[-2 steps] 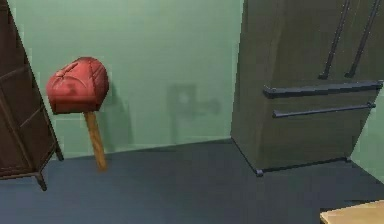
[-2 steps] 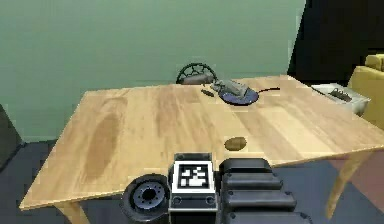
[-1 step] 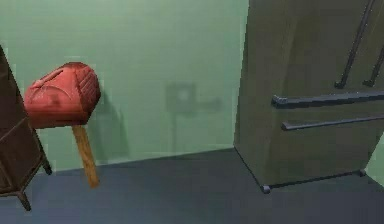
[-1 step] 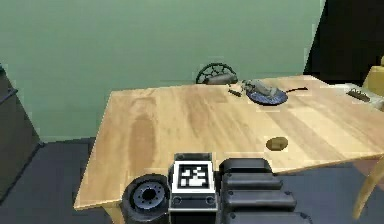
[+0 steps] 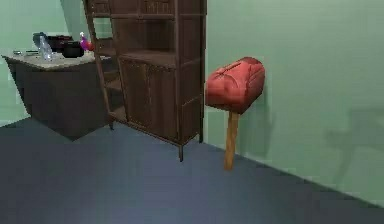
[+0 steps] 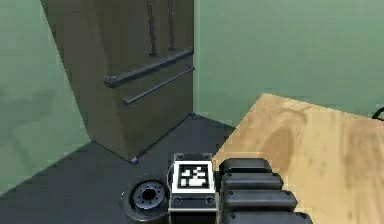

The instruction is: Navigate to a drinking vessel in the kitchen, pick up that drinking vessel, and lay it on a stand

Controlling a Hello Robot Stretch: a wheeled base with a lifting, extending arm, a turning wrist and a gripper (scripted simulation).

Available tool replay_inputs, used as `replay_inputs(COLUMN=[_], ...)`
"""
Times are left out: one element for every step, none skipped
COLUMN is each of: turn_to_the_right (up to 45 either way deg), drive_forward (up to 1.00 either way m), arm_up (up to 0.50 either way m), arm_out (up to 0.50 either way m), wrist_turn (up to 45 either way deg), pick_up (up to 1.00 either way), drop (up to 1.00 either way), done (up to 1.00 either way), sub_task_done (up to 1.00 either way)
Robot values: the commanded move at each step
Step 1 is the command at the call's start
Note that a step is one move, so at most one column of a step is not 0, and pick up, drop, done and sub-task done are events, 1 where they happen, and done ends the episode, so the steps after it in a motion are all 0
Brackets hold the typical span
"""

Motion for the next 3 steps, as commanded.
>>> replay_inputs(turn_to_the_right=[-45.0, -33.0, 0.0], drive_forward=[0.00, 0.00, 1.00], arm_up=[0.00, 0.00, 0.00], arm_out=[0.00, 0.00, 0.00], wrist_turn=[0.0, 0.0, 0.0], pick_up=[0.00, 0.00, 0.00], drop=[0.00, 0.00, 0.00], done=[0.00, 0.00, 0.00], sub_task_done=[0.00, 0.00, 0.00])
